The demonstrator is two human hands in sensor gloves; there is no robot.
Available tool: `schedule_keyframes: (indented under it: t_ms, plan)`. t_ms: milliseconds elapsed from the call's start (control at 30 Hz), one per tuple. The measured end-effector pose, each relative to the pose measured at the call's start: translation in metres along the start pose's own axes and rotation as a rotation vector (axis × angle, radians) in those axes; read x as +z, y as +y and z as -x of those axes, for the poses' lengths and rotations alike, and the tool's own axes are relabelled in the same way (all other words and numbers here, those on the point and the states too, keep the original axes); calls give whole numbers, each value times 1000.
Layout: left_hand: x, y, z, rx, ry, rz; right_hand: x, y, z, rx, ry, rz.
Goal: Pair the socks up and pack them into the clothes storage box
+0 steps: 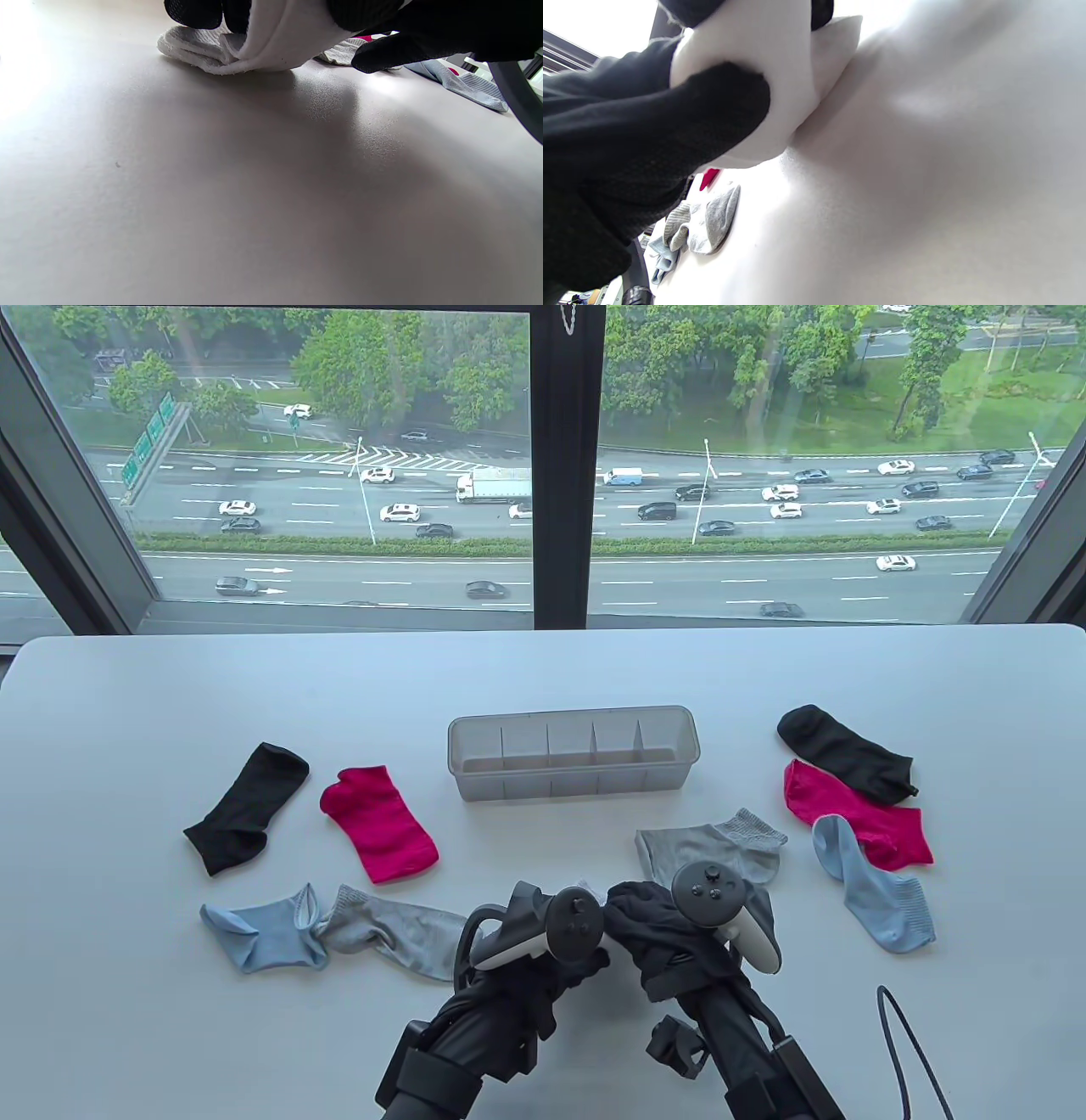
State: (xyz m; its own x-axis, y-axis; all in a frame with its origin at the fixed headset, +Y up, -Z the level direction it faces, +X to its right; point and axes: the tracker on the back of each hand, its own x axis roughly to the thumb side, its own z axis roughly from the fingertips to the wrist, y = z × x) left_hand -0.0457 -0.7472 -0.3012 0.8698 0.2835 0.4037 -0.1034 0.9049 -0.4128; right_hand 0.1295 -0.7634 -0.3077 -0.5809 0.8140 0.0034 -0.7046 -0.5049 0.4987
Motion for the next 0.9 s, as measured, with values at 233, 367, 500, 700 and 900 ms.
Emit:
schedule_keyframes:
  t_ms: [233, 367, 500, 700, 900]
  plan:
    - [6, 3, 9, 44, 36, -110, -2, 1, -7, 122, 3, 14]
    - [8, 7, 4, 49, -4, -122, -1, 1, -4, 25, 2, 17]
    - [9, 8, 4, 8, -5, -85, -1, 0, -5, 17, -16, -18]
    - [9, 10, 0, -68, 21, -105, -1, 7, -4, -75, -13, -27]
    - [8, 12, 3, -45, 8, -100, 0, 5, -4, -45, -27, -16]
